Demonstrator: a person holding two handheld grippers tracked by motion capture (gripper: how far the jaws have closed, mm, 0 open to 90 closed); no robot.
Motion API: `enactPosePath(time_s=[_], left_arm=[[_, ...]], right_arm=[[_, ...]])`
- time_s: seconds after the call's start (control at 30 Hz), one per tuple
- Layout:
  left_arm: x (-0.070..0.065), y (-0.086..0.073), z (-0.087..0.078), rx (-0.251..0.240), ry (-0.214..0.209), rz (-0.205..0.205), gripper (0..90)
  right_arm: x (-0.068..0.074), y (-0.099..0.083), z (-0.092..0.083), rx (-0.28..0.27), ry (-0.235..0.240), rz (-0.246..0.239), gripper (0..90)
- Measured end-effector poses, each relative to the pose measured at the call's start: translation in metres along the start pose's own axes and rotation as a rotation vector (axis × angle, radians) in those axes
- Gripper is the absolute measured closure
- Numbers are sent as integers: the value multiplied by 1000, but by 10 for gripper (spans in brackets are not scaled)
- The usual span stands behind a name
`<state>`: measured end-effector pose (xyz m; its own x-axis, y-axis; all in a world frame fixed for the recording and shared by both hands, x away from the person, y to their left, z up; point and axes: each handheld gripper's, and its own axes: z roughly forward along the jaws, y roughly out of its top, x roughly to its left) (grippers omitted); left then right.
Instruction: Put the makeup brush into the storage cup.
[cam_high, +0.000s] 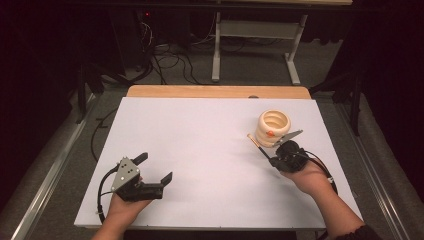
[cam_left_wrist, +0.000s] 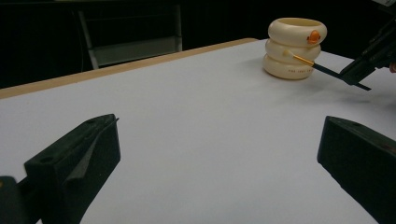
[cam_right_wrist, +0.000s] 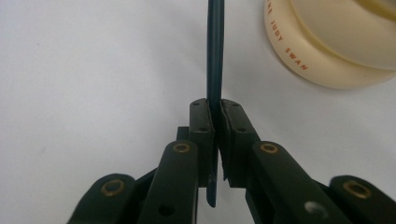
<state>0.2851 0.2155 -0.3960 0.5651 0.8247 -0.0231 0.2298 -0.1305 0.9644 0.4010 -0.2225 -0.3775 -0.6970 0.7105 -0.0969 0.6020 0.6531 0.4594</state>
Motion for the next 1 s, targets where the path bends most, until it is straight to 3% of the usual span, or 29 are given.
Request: enactPosePath(time_s=[0.03,0.07,0.4,0.47,0.67,0.73,0.93,1.0], left_arm=[[0,0,0,0,0,0,2],[0,0,0,0,0,-1,2],[0,0,0,3,-2,-2,2],[0,0,0,2,-3,0,2],[0,-1,1,9,-4,-2,2],[0,-1,1,8,-3,-8,2],[1,-2,2,7,-1,-17,2],[2,-2,2,10,-1,-17,2]], right_arm=[[0,0,0,0,0,0,868],[1,-1,1,-34,3,23,867],[2,-7,-1,-126,-2,44,868],[0,-10,-3,-157,15,59,868],[1,-16,-1,-214,-17,67,867],[3,-19,1,-258,-12,79,868],[4,-23,2,-305,-22,101,868],[5,-25,3,-330,-3,121,867]])
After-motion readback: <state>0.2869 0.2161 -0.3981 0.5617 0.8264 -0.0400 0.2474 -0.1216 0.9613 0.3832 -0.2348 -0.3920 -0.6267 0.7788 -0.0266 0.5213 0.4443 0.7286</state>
